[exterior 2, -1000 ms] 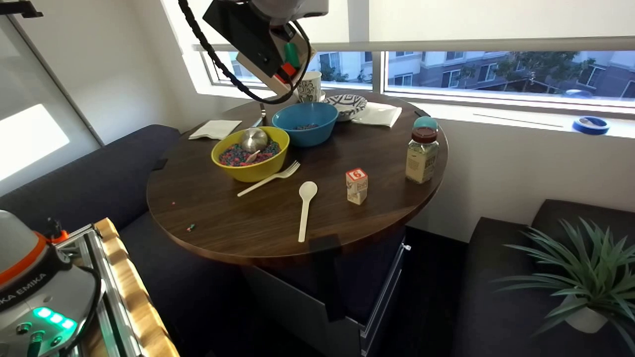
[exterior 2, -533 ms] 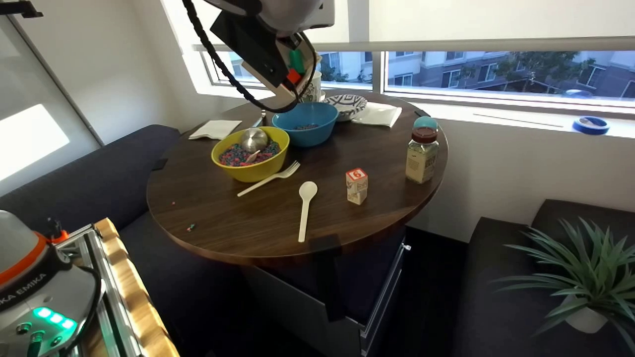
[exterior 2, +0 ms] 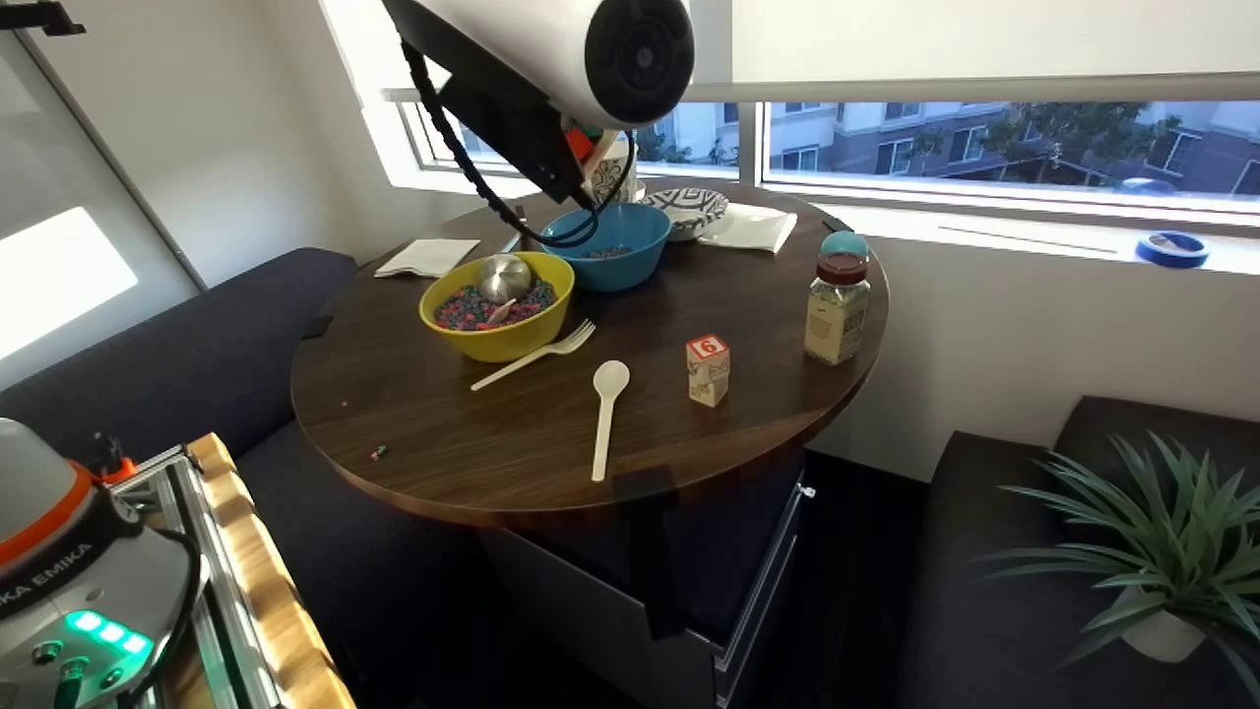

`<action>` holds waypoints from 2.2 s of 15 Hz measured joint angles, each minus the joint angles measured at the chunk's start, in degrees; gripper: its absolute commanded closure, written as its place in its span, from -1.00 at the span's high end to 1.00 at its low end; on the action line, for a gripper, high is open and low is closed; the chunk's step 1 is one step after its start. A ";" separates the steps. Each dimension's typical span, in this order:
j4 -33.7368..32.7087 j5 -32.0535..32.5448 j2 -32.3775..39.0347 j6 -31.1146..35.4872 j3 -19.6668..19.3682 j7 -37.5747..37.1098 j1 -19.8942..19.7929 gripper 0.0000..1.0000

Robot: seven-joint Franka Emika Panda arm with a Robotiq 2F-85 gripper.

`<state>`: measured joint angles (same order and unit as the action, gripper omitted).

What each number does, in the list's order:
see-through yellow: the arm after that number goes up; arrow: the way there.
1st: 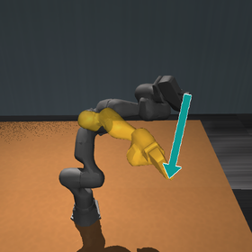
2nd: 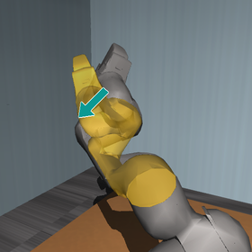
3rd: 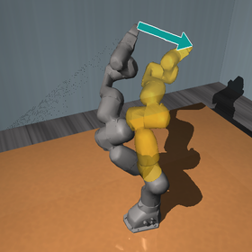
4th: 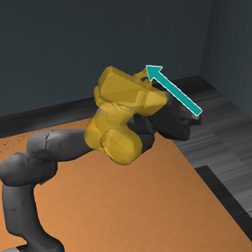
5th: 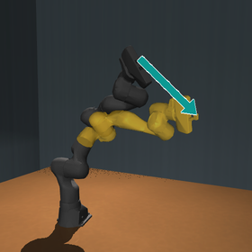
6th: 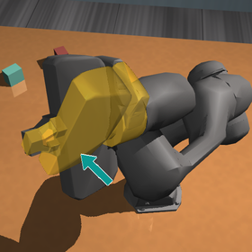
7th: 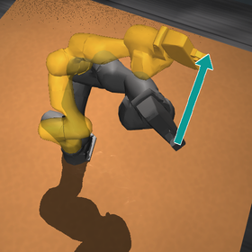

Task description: Spill the contents of the box into the blue bowl

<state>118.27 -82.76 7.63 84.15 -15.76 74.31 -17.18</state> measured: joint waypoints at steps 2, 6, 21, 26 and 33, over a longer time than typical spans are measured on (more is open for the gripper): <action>-0.35 -1.19 1.56 -1.62 -0.02 0.91 -0.31 -0.94; -1.43 -2.71 4.51 -3.80 -0.07 2.21 -0.83 -0.94; -2.98 -8.92 11.24 -12.56 0.06 5.73 -3.04 -0.96; -2.98 -9.39 12.93 -13.51 0.57 6.07 -3.00 -0.96; -3.25 -12.34 14.17 -19.40 0.57 6.06 -3.22 -0.96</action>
<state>115.02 -95.10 21.80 64.75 -15.19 80.37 -20.40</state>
